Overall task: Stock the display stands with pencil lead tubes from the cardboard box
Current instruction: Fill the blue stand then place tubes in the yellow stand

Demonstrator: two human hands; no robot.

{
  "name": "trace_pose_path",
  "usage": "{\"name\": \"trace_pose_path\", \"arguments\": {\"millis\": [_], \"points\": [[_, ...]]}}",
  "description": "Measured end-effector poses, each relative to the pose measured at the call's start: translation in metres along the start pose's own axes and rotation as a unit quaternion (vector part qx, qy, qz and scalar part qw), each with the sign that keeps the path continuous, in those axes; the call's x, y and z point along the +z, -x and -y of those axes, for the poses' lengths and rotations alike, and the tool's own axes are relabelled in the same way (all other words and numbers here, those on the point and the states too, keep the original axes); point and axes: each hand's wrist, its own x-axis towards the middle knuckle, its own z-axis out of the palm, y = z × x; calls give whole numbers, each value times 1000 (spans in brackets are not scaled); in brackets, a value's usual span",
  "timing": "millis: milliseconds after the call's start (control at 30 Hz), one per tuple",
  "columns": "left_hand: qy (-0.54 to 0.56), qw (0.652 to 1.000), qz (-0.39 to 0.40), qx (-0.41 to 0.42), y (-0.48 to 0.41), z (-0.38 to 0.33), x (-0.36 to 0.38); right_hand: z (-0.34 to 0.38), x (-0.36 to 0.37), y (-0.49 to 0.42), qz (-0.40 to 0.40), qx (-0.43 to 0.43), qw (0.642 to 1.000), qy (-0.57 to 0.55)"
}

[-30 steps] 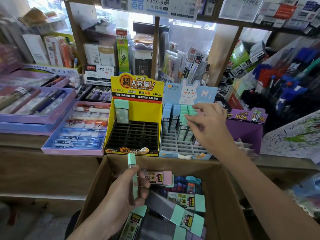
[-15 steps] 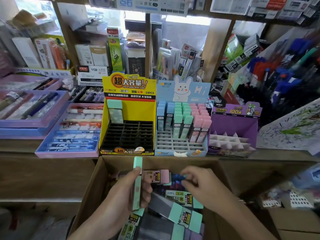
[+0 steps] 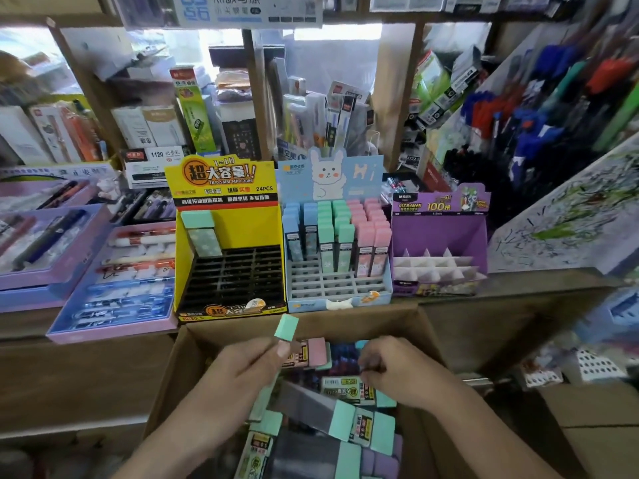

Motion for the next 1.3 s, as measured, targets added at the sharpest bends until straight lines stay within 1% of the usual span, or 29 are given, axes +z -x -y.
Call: {"name": "trace_pose_path", "arguments": {"millis": [67, 133, 233, 333, 467, 567, 733, 833, 1133, 1200, 1300], "points": [[-62, 997, -16, 41, -8, -7, -5, -2, 0, 0, 2, 0, 1000, -7], [-112, 989, -52, 78, -19, -12, -10, -3, 1, 0, 5, 0, 1000, -14], [-87, 987, -90, 101, -35, -26, -9, -4, 0, 1, 13, 0, 1000, -20], [-119, 975, -146, 121, -54, -38, -5, -4, 0, 1, 18, 2, 1000, -25], [-61, 974, -150, 159, -75, -53, 1, -4, 0, 2, 18, -1, 999, -29], [-61, 968, -163, 183, -86, -61, 8, -4, -1, 2, 16, -5, 999, -30], [-38, 965, -180, 188, -103, -69, 14, -5, -3, 3, 15, -17, 999, -30], [-56, 963, -189, 184, -108, -70, 16, -5, -3, 3, 15, -16, 999, -34], [-136, 956, -183, 185, -115, -64, 23, -8, -1, 1, 15, -17, 999, -36], [-131, 959, -183, 175, -116, -62, 25, -8, -1, 0, 18, -14, 999, -39], [-81, 968, -181, 156, -120, -60, 28, -9, 0, 0, 18, -11, 999, -41]]}}
